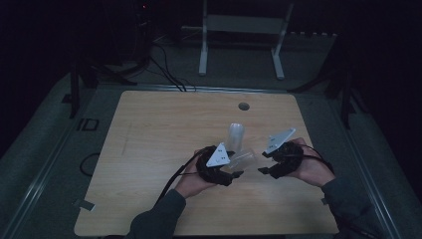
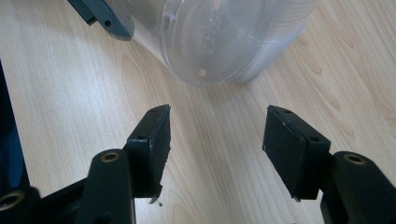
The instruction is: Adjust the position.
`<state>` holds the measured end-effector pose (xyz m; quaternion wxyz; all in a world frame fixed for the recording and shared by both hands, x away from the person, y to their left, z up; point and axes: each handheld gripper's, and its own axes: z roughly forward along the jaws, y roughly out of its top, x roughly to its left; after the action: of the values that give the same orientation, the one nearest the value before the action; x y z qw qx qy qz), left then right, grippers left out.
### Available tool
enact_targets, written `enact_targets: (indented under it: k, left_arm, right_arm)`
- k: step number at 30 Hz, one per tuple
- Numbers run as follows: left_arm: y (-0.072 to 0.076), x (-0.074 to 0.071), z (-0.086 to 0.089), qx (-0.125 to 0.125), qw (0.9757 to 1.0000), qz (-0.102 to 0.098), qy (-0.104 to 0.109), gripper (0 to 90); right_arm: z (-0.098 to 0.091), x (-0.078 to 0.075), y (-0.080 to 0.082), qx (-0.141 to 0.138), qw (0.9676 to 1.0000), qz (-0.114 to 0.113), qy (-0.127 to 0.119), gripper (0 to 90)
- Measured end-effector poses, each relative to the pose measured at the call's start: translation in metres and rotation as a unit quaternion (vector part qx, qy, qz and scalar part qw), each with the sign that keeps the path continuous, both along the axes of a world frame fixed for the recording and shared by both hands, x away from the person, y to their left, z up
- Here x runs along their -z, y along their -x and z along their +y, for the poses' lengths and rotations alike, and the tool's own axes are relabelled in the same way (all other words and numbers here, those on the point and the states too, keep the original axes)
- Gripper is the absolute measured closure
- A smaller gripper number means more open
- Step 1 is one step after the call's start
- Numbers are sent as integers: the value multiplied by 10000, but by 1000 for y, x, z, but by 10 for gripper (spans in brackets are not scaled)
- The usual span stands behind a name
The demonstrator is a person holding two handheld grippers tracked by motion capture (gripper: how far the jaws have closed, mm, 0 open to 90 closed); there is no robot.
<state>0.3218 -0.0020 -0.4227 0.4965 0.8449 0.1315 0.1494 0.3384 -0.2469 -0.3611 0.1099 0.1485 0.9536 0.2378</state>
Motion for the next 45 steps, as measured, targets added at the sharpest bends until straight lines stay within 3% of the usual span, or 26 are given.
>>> enact_targets:
  k: [24, 45]
  left_arm:
    - [1, 4, -5, 185, 9987, -31, -471, 318]
    - [2, 1, -11, 484, 9945, -18, -925, 318]
  right_arm:
    - [13, -7, 2, -303, 9973, 0, 665, 381]
    - [21, -4, 5, -558, 9932, 103, 1018, 362]
